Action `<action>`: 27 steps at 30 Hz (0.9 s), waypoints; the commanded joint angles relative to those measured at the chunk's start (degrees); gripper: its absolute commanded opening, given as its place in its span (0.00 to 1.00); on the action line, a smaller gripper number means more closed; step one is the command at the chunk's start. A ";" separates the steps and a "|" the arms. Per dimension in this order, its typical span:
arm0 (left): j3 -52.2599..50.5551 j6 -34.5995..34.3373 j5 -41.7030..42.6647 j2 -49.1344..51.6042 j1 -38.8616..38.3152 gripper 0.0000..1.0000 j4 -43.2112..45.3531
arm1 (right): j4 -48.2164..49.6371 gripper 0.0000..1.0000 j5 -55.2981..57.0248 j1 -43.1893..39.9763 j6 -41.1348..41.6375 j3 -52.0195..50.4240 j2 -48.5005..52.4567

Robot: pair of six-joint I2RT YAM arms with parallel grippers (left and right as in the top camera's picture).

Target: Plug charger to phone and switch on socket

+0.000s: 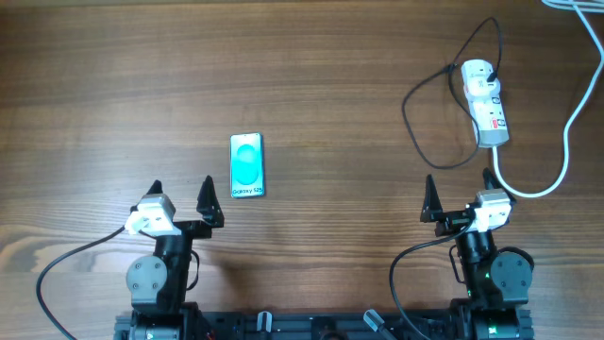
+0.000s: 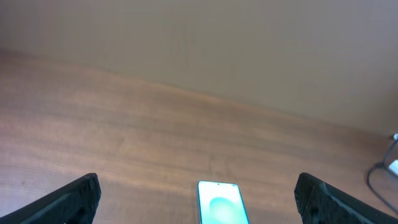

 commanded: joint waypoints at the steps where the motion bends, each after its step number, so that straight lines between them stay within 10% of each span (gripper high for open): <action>1: -0.44 0.46 -0.72 -0.31 -0.22 1.00 2.47 | 0.09 1.00 0.55 -0.20 -1.03 -0.17 -0.02; 27: 10.49 0.50 6.78 2.25 -0.22 1.00 -5.97 | 0.11 1.00 0.55 -0.20 -1.01 -0.17 -0.02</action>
